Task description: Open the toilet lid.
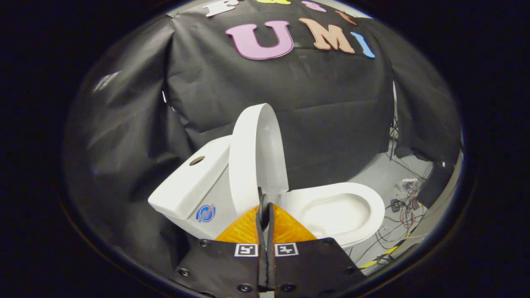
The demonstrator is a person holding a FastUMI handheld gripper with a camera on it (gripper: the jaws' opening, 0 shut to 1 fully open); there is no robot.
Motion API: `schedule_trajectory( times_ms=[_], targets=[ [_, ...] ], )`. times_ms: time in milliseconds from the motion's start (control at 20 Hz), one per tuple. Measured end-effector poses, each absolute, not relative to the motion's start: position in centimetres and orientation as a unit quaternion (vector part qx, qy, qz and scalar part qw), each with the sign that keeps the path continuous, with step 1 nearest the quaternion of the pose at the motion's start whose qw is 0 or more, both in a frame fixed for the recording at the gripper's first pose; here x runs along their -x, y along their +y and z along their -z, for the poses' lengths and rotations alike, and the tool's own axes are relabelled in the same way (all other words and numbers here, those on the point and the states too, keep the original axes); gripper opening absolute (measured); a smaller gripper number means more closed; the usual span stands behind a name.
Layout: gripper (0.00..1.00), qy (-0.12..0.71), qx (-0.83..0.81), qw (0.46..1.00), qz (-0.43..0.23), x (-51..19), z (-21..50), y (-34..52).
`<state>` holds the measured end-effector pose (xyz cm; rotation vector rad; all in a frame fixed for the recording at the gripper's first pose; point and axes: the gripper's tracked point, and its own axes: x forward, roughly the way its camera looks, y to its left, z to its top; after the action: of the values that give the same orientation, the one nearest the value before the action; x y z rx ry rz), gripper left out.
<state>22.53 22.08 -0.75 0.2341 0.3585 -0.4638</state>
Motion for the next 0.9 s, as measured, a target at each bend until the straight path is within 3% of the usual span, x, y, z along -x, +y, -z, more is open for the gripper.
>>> schedule_trajectory(
  times_ms=[900],
  targets=[
    [0.01,0.163,0.003,0.962,0.219,-27.0,1.0,27.8]
  ],
)
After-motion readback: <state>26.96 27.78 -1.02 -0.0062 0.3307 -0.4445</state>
